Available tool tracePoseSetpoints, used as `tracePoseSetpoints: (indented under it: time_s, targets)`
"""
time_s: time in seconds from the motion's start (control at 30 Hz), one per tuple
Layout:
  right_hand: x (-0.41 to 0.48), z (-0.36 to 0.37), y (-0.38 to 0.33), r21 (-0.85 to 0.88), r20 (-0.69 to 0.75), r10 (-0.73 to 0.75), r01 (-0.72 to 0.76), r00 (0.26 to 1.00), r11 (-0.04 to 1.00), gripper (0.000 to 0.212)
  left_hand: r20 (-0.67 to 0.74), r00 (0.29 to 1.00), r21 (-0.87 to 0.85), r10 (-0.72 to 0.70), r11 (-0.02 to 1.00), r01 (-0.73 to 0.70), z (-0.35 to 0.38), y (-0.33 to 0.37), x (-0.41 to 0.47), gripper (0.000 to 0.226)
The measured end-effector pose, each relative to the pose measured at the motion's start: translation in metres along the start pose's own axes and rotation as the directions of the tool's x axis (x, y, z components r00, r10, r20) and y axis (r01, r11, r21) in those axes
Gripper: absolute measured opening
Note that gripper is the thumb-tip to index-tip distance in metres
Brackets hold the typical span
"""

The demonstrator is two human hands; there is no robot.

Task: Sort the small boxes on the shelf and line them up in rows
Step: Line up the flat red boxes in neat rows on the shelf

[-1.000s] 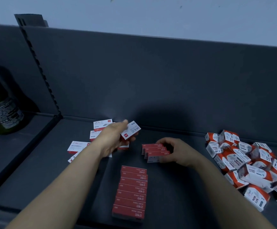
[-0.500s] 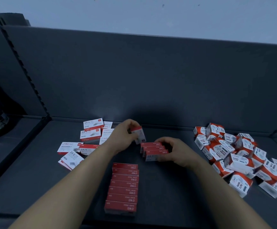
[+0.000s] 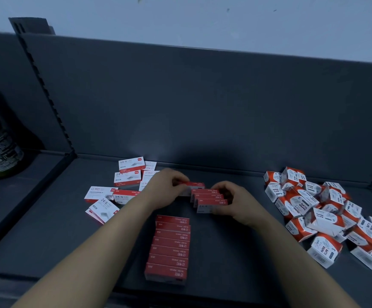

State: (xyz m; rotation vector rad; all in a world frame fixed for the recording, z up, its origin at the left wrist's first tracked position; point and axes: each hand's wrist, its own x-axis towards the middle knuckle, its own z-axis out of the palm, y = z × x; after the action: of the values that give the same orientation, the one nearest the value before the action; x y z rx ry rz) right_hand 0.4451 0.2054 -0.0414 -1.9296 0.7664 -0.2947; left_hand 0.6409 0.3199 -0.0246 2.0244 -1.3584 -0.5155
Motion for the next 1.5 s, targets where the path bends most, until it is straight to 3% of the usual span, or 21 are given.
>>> tracePoseSetpoints:
  time_s: [0.13, 0.27, 0.43, 0.5, 0.57, 0.73, 0.87, 1.07, 1.2, 1.33, 1.4, 1.5]
  targets:
    - [0.005, 0.006, 0.001, 0.023, -0.011, -0.008, 0.008, 1.000, 1.000, 0.055, 0.019, 1.000, 0.043, 0.011, 0.999, -0.011, -0.002, -0.001, 0.000, 0.024]
    - [0.014, 0.014, -0.006, 0.005, 0.029, -0.024, 0.024, 0.999, 1.000, 0.080, 0.051, 0.999, 0.029, -0.001, 1.000, 0.000, -0.004, 0.000, 0.002, 0.027]
    - [0.023, 0.016, -0.015, -0.033, 0.122, -0.012, 0.016, 0.992, 0.999, 0.065, -0.197, 0.963, 0.141, -0.181, 0.967, 0.211, -0.046, -0.035, -0.003, 0.021]
    - [0.025, 0.018, -0.018, -0.026, 0.146, -0.009, 0.013, 0.989, 1.000, 0.061, -0.152, 0.934, 0.263, -0.324, 0.898, 0.354, -0.058, -0.043, -0.008, 0.024]
    - [0.029, 0.020, -0.020, -0.027, 0.161, -0.011, 0.016, 0.987, 1.000, 0.059, -0.086, 0.910, 0.272, -0.405, 0.869, 0.412, -0.058, -0.042, -0.011, 0.032]
    - [0.033, 0.016, -0.017, -0.079, 0.205, 0.003, 0.014, 0.979, 0.997, 0.060, -0.096, 0.920, 0.214, -0.380, 0.895, 0.392, -0.048, -0.032, -0.004, 0.029]
    - [0.031, 0.012, -0.014, -0.062, 0.212, -0.009, 0.023, 0.977, 0.998, 0.059, 0.009, 0.923, 0.109, -0.384, 0.918, 0.380, -0.051, -0.038, -0.005, 0.036]
    - [0.028, 0.008, -0.015, -0.040, 0.201, 0.000, 0.008, 0.980, 0.999, 0.059, 0.060, 0.957, 0.294, -0.283, 0.921, 0.254, -0.048, -0.035, -0.007, 0.035]
    - [0.021, -0.002, -0.011, 0.005, 0.178, 0.015, -0.017, 0.984, 1.000, 0.061, -0.034, 0.968, -0.020, -0.249, 0.969, 0.248, -0.053, -0.029, -0.012, 0.027]
    - [0.016, -0.004, -0.009, 0.028, 0.158, 0.017, -0.022, 0.987, 0.999, 0.062, -0.160, 0.976, -0.300, -0.149, 0.949, 0.096, -0.055, -0.015, -0.012, 0.028]
    - [0.014, -0.004, -0.009, 0.040, 0.155, 0.020, -0.026, 0.988, 0.999, 0.062, -0.153, 0.986, -0.220, -0.070, 0.975, 0.035, -0.046, -0.011, -0.007, 0.030]
    - [0.011, -0.006, -0.009, 0.054, 0.148, 0.026, -0.035, 0.989, 0.998, 0.061, -0.005, 1.000, 0.172, -0.001, 0.985, 0.002, -0.024, -0.016, 0.004, 0.053]
